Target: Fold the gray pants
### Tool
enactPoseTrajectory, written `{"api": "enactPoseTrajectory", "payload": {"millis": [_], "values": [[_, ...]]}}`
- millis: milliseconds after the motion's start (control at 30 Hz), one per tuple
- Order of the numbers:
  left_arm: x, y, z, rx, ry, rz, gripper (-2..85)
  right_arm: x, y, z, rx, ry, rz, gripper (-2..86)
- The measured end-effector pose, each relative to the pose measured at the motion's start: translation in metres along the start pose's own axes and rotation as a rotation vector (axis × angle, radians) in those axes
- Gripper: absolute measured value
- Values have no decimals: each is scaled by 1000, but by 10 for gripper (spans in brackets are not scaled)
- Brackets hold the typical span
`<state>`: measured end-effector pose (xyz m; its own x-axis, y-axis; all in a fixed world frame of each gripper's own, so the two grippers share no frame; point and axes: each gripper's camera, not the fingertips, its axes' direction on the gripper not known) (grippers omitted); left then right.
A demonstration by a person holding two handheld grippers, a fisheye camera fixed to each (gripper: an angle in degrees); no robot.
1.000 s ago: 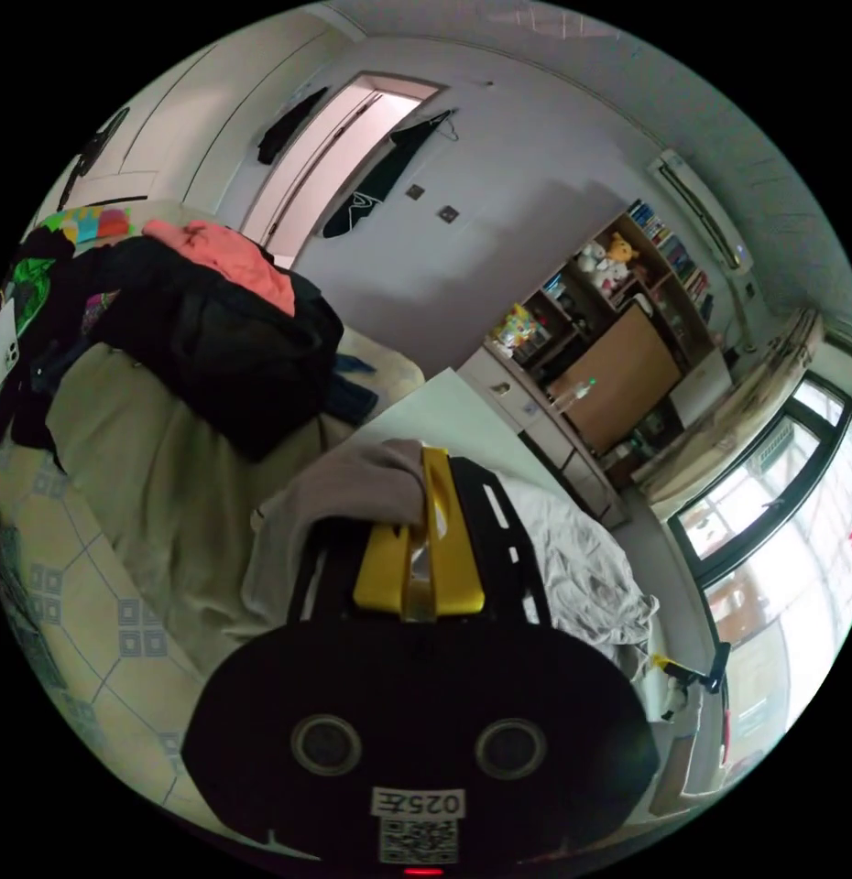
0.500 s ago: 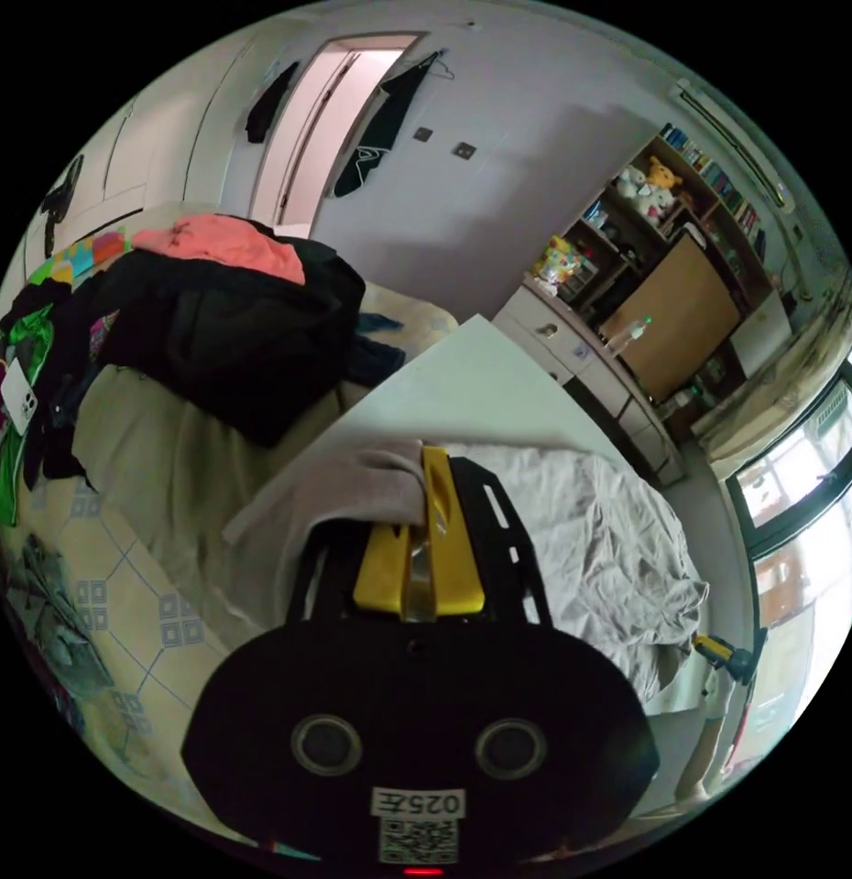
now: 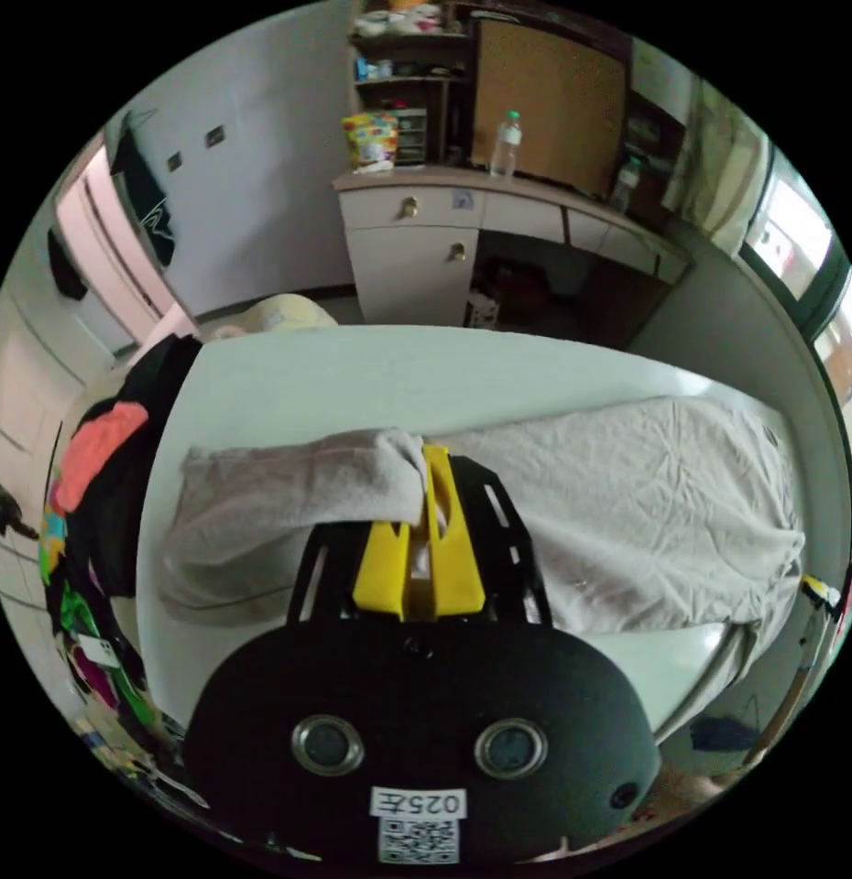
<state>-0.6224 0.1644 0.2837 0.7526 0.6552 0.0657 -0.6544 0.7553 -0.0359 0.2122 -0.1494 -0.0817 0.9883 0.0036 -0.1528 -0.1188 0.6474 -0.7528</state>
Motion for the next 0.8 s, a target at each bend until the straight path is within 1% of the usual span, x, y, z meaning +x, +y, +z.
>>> {"api": "enactPoseTrajectory", "payload": {"millis": [100,167,200,233,267,333,367,400,433,467,500,533,567,600,633,700,767,800], "values": [[-7,7,-3,-31,72,17,1,8,22,-1,4,-21,18,-4],[-25,28,-15,18,156,5,15,10,33,-5,5,-28,14,1],[-40,51,-29,90,221,-10,25,11,44,-13,44,-33,36,8],[-55,82,-46,182,289,-43,33,4,60,-25,132,-68,17,27],[-62,99,-53,228,325,-48,37,-2,70,-32,190,-91,-3,43],[-85,179,-81,408,450,-77,54,-35,116,-51,448,-183,-72,117],[-88,201,-87,454,465,-82,56,-44,127,-53,500,-191,-75,124],[-92,246,-95,528,470,-105,60,-62,150,-51,603,-210,-62,139],[-90,291,-100,596,447,-126,63,-82,175,-43,715,-269,-54,131],[-87,314,-100,620,439,-140,64,-92,186,-35,762,-305,-48,127],[-78,358,-100,669,416,-163,66,-112,205,-15,824,-362,-40,111],[-65,400,-97,708,393,-189,70,-133,217,9,826,-402,-30,106],[-56,419,-96,729,376,-189,72,-144,220,21,806,-412,-39,109],[-37,456,-92,754,329,-191,78,-164,227,43,766,-406,-71,112],[-17,485,-87,748,287,-184,84,-179,236,58,756,-374,-85,111],[16,516,-82,708,228,-132,90,-188,247,73,765,-373,-49,100],[46,535,-78,679,239,-102,93,-192,249,84,733,-409,-57,96],[63,542,-76,668,295,-97,95,-194,248,92,702,-417,-65,100]]}}
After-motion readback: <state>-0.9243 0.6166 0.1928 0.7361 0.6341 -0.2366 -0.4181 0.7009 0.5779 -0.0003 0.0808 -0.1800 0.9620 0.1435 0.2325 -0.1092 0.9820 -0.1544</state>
